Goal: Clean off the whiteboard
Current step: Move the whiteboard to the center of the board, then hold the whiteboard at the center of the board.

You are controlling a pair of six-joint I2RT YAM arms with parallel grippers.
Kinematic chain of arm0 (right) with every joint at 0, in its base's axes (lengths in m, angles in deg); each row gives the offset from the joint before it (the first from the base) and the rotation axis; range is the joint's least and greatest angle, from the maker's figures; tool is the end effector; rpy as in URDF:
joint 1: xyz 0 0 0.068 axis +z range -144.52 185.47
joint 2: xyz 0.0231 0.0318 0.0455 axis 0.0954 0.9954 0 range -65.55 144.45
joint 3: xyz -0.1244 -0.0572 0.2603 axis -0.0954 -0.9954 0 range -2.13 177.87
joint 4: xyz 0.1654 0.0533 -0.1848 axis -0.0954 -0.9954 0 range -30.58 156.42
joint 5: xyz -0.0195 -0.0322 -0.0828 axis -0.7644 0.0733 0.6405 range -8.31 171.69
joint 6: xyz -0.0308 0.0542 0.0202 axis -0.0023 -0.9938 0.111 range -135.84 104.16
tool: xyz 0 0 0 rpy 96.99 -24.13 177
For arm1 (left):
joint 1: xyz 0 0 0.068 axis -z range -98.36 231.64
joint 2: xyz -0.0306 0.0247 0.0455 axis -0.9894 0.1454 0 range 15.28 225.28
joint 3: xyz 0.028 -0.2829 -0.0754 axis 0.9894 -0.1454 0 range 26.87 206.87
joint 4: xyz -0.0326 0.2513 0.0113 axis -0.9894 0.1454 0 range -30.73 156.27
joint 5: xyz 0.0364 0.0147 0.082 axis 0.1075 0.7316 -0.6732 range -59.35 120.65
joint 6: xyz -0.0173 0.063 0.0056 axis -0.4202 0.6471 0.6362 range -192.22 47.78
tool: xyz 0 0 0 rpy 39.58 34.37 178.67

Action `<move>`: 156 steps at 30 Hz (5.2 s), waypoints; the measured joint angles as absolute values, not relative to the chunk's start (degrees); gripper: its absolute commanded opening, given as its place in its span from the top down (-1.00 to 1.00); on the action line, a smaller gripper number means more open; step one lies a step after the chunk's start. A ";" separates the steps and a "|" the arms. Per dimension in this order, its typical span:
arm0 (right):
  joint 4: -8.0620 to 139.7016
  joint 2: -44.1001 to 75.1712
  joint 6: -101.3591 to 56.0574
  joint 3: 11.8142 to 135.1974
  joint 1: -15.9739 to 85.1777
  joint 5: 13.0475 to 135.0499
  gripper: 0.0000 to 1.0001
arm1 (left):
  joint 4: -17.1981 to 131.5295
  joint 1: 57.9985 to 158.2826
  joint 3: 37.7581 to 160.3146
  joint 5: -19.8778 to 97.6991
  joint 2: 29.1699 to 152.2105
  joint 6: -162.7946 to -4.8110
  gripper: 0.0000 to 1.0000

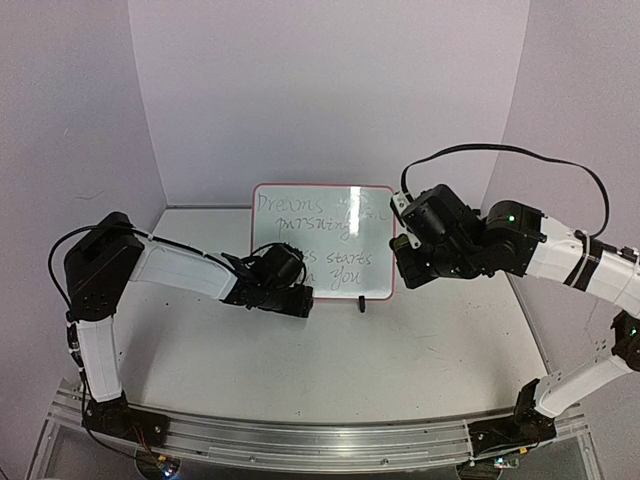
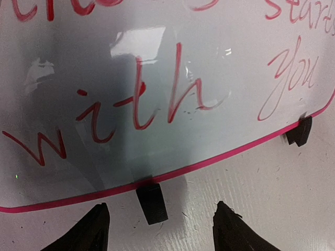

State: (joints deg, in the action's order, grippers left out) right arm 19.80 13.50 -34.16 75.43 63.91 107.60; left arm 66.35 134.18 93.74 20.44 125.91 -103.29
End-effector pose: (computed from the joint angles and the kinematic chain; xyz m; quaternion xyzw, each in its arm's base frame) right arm 0.1680 0.2304 0.3585 -0.2368 0.8824 0.0522 0.4031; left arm 0.2578 -0.3215 0.1641 0.1455 0.9275 -0.1600 0.3047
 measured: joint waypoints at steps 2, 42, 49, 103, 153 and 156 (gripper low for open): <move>19.87 13.50 -34.16 75.43 63.91 107.60 1.00 | 66.99 134.24 94.37 19.72 126.84 -104.02 -0.24; 22.71 13.50 -32.61 75.43 63.91 106.25 0.99 | 84.94 140.13 110.31 8.40 137.24 -121.24 1.00; 22.71 13.50 -32.61 75.43 63.91 106.21 0.99 | 91.46 144.03 113.65 7.88 138.37 -129.20 1.00; 36.70 19.88 -26.19 79.87 65.02 106.04 1.00 | 59.67 130.58 71.88 18.65 76.94 -98.24 -0.99; 35.04 23.64 -25.74 88.28 73.74 107.75 1.00 | 21.99 104.75 76.80 82.70 118.28 -90.50 0.35; 35.08 25.27 -25.26 89.47 73.94 107.74 1.00 | 21.44 104.75 76.77 83.40 119.54 -91.40 0.54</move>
